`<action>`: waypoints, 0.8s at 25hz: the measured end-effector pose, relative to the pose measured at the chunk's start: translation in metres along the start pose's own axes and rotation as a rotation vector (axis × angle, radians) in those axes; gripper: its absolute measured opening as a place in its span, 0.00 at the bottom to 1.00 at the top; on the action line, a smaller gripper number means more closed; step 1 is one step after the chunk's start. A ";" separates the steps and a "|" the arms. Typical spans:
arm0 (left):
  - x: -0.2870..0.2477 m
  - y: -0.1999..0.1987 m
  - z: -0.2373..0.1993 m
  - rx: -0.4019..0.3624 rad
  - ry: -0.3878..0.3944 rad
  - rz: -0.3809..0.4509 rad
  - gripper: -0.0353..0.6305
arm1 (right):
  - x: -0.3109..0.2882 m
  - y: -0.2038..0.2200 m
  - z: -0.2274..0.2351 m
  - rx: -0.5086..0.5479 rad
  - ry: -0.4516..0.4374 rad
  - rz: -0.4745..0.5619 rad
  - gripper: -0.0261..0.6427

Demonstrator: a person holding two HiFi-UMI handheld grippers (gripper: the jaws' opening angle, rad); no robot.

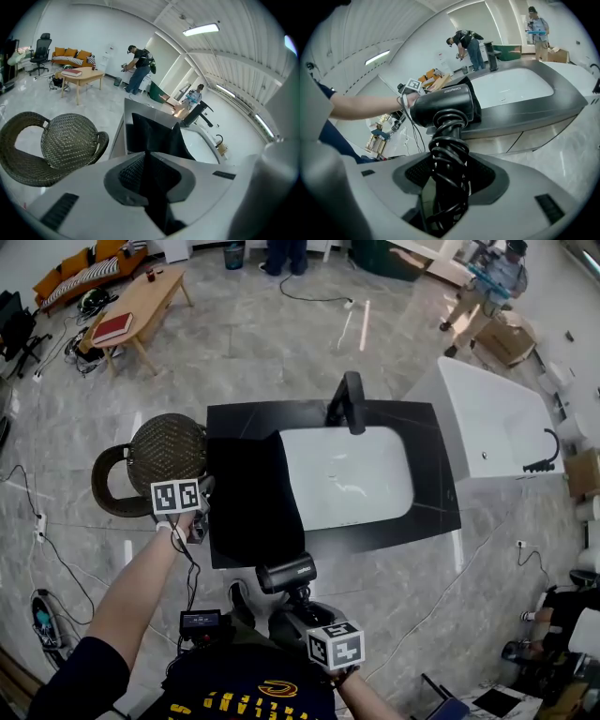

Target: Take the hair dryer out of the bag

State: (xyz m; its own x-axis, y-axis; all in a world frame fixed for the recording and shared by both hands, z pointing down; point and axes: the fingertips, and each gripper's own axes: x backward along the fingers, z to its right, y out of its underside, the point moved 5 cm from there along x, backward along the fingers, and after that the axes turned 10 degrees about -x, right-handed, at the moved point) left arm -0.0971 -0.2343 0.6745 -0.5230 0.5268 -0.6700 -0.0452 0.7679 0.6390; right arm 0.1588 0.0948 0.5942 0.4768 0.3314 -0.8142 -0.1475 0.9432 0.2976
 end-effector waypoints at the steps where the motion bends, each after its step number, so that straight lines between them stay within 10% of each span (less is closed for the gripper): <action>1: 0.003 0.002 0.001 -0.011 0.007 0.002 0.07 | 0.008 -0.004 -0.002 -0.011 -0.005 0.019 0.39; 13: 0.130 0.055 0.029 -0.148 0.058 0.102 0.21 | -0.086 -0.148 -0.046 0.036 0.005 0.125 0.39; 20: 0.218 0.070 0.028 -0.345 -0.065 0.179 0.21 | -0.159 -0.194 -0.051 0.056 0.134 0.088 0.39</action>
State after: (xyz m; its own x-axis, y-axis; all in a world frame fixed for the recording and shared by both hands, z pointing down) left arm -0.1899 -0.0553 0.5628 -0.4939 0.6716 -0.5523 -0.2472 0.5005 0.8297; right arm 0.0675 -0.1397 0.6405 0.3434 0.4166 -0.8418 -0.1332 0.9088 0.3954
